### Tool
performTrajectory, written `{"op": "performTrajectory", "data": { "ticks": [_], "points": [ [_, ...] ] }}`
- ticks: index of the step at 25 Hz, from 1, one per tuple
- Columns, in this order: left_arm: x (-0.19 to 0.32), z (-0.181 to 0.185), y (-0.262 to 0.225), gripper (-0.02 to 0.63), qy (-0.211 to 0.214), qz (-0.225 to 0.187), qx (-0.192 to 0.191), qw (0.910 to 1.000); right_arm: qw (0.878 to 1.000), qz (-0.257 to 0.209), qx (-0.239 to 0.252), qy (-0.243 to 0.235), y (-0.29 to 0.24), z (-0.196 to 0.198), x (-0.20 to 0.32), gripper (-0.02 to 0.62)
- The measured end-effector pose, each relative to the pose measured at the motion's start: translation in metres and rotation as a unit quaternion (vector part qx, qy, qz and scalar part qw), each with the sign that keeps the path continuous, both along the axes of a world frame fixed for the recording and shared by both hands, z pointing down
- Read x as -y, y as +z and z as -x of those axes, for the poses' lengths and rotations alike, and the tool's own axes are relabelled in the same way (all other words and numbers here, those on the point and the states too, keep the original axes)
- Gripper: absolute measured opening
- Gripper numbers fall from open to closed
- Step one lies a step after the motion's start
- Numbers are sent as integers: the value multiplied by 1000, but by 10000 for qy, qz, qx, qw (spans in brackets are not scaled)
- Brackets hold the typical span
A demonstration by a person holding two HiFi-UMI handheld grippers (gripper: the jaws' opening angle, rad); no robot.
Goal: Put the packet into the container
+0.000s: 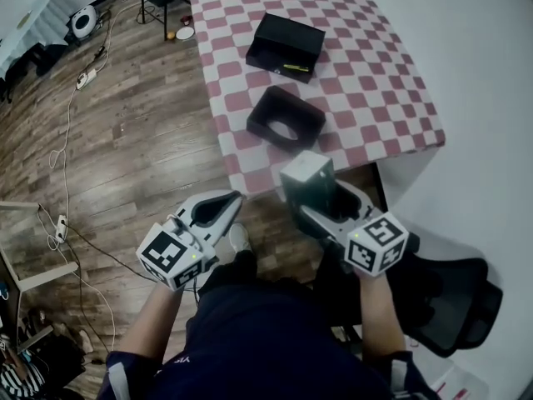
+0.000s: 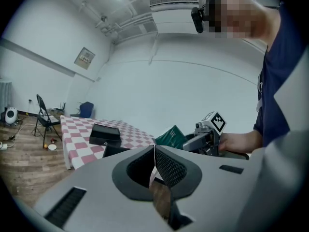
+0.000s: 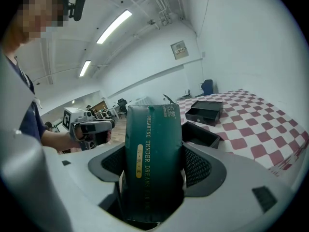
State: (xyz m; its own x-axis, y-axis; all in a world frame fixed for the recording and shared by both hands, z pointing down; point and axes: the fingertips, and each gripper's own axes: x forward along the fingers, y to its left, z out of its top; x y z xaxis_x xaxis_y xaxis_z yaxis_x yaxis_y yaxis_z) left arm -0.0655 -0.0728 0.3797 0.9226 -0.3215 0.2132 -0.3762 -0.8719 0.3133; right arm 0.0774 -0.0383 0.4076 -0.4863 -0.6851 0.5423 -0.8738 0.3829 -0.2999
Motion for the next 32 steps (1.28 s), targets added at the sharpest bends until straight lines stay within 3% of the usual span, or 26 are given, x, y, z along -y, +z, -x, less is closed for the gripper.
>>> {"op": "performTrajectory", "data": {
  "ticks": [18,25,32],
  "points": [
    [72,-7,15,28,-11,145,-89,9999,9992,36,-288,-261,3,3,86,367],
    [86,-27,18,28,-258,204,23,9995,9953,-56,-702,-659,8,-18,124,367],
    [102,-52,19,26,-623,203,91,9978,9915,-14,-802,-1023,23,-43,162,367]
  ]
}}
